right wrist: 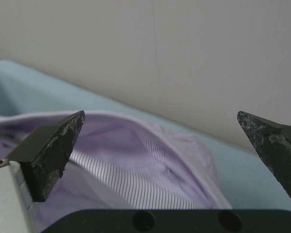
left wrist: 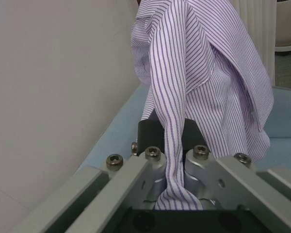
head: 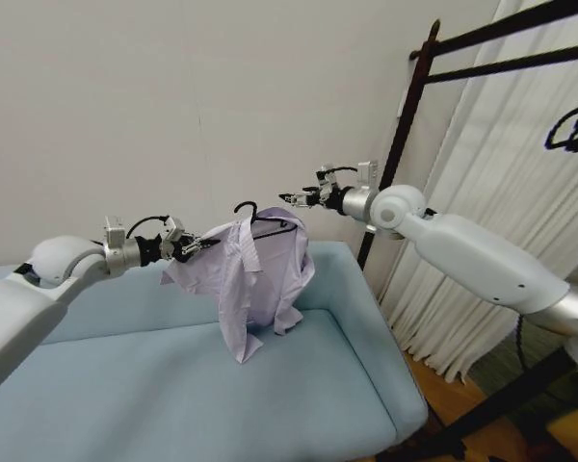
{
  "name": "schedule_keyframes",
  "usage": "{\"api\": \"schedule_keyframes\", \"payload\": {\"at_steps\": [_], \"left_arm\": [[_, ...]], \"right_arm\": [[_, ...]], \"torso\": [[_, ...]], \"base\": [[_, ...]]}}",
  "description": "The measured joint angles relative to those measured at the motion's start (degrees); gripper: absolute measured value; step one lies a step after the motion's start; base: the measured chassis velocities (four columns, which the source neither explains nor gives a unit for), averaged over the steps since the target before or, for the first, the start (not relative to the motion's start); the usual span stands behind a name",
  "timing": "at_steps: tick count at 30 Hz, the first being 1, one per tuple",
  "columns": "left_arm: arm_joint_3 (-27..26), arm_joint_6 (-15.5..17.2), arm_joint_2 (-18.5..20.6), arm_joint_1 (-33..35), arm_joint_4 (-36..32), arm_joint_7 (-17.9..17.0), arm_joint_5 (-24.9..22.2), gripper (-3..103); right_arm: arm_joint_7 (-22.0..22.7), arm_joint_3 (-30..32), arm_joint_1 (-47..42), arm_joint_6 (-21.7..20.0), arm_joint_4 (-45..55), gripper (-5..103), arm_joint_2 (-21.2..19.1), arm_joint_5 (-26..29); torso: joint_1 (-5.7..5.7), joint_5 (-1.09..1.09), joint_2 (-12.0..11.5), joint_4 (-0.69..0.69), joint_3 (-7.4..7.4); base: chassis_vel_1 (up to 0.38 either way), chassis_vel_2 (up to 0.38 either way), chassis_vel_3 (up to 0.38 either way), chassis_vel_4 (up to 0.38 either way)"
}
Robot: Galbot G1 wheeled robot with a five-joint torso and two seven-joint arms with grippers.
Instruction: Pick up the clothes from the sofa and hang them on the clothes hanger.
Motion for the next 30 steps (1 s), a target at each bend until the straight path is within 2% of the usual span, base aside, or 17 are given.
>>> {"api": "schedule_keyframes", "payload": {"at_steps": [2,6,9,11,13,15,17,21,23,26,29,30], "left_arm": [[0.0,0.0,0.0,-0.1,0.0,0.0,0.0,2],[0.0,0.0,0.0,-0.1,-0.1,0.0,-0.1,2],[0.0,0.0,0.0,-0.1,-0.4,0.0,-0.2,2],[0.0,0.0,0.0,-0.1,-0.5,0.1,-0.2,2],[0.0,0.0,0.0,-0.1,-0.7,0.2,-0.3,2],[0.0,0.0,0.0,-0.1,-0.8,0.2,-0.4,2],[0.0,0.0,0.0,-0.1,-0.9,0.4,-0.4,2],[-0.1,-0.1,0.0,-0.1,-1.1,0.5,-0.5,2],[-0.1,-0.2,-0.1,-0.2,-1.2,0.5,-0.6,2],[-0.1,-0.2,-0.1,-0.2,-1.4,0.5,-0.8,2],[-0.1,-0.3,-0.1,-0.4,-1.5,0.5,-1.1,2],[-0.1,-0.3,-0.1,-0.4,-1.5,0.5,-1.1,2]], "right_arm": [[-3.9,0.3,0.1,-2.9,-1.3,96,-0.3,-1.3],[-5.4,0.1,0.0,-3.7,-1.8,92,-0.5,-2.3],[-5.3,-0.4,-0.6,-3.6,-2.1,77,-0.4,-3.0],[-5.3,-0.5,-0.8,-3.4,-2.3,77,-0.3,-3.2],[-5.2,-0.7,-0.9,-3.1,-2.8,69,0.0,-3.6],[-5.2,-0.9,-0.9,-2.9,-2.9,66,0.0,-3.7],[-5.0,-1.2,-0.9,-2.6,-3.3,57,0.2,-3.9],[-5.0,-1.5,-0.9,-2.4,-3.6,51,0.3,-4.0],[-4.9,-1.9,-0.9,-2.2,-3.7,41,0.3,-4.0],[-4.9,-1.9,-1.0,-1.9,-3.8,37,0.4,-4.3],[-4.9,-2.0,-1.4,-1.6,-3.8,21,0.4,-4.8],[-4.9,-2.0,-1.4,-1.6,-3.8,21,0.4,-4.8]], "torso": [[0.00,0.00,0.0,0.00,0.00],[0.00,0.00,0.0,0.00,0.00],[0.00,0.00,0.0,0.01,0.00],[0.00,0.00,0.0,0.02,0.00],[0.00,0.00,0.0,0.01,0.00],[0.00,0.00,0.0,0.01,0.00],[0.00,0.00,0.0,0.01,0.00],[0.00,0.00,0.0,0.01,0.00],[0.00,0.00,0.0,0.01,0.00],[0.00,0.00,0.0,0.01,0.00],[0.00,0.00,0.0,0.01,0.00],[0.00,0.00,0.0,0.01,0.00]], "base": [[0.000,0.000,0.000,0.000],[0.000,0.000,0.000,0.000],[0.000,0.000,0.000,0.000],[0.000,0.000,0.000,0.000],[0.000,0.000,0.000,0.000],[0.000,0.000,0.000,0.000],[0.000,0.000,0.000,0.000],[0.000,0.000,0.000,0.000],[0.000,0.000,0.000,0.000],[0.000,0.000,0.000,0.000],[0.000,0.000,0.000,0.000],[0.000,0.000,0.000,0.000]]}}
